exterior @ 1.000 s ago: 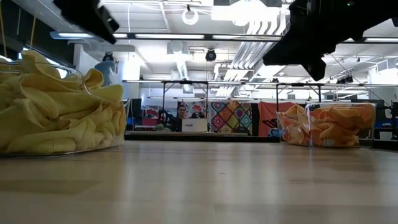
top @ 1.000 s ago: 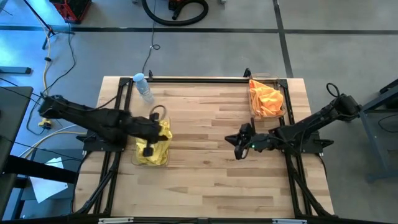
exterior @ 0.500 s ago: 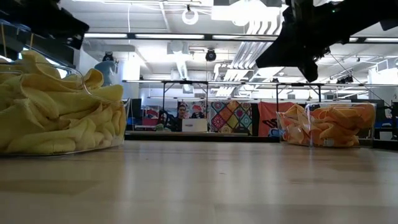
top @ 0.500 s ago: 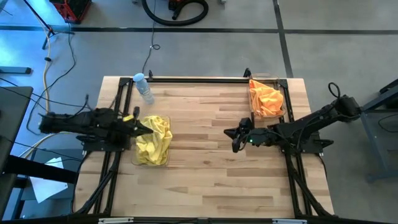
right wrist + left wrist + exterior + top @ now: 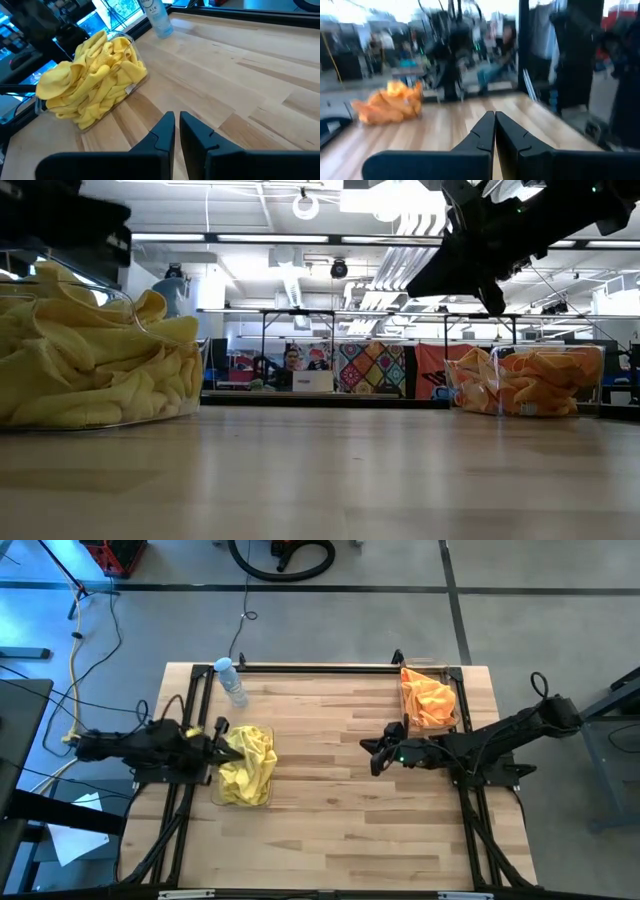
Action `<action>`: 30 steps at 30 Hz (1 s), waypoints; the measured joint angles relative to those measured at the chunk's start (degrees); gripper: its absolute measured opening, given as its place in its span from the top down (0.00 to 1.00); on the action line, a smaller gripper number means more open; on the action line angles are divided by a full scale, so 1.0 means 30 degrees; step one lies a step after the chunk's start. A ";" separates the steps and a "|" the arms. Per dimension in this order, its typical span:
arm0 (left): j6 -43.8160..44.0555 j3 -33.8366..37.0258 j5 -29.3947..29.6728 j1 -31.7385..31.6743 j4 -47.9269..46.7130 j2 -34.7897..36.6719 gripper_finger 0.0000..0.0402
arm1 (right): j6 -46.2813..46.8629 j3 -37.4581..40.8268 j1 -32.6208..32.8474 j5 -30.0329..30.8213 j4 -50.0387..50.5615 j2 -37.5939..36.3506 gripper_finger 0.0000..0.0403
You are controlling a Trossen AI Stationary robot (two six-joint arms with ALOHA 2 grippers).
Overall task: Sort microfiber towel by color & place in baskets
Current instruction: Return to Home Position
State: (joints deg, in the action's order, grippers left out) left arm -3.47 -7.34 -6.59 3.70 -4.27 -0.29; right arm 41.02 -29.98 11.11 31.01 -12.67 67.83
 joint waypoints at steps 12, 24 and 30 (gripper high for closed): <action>0.0892 0.2235 -0.0641 -0.0997 0.2242 0.0028 1.00 | 0.0013 0.0000 0.0000 0.0013 -0.0020 0.0000 0.94; 0.1081 0.2224 -0.0474 -0.0998 0.2119 0.0021 1.00 | -0.1770 0.0000 0.0022 -0.0614 0.1033 0.0000 0.96; 0.1081 0.2224 -0.0474 -0.0998 0.2119 0.0021 1.00 | -0.4536 0.0021 -0.0027 -0.2011 0.2614 -0.0301 0.99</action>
State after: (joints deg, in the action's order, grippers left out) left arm -0.23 -0.67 -8.01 0.71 2.09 -0.23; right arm 27.41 -29.91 11.03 24.98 -4.83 66.93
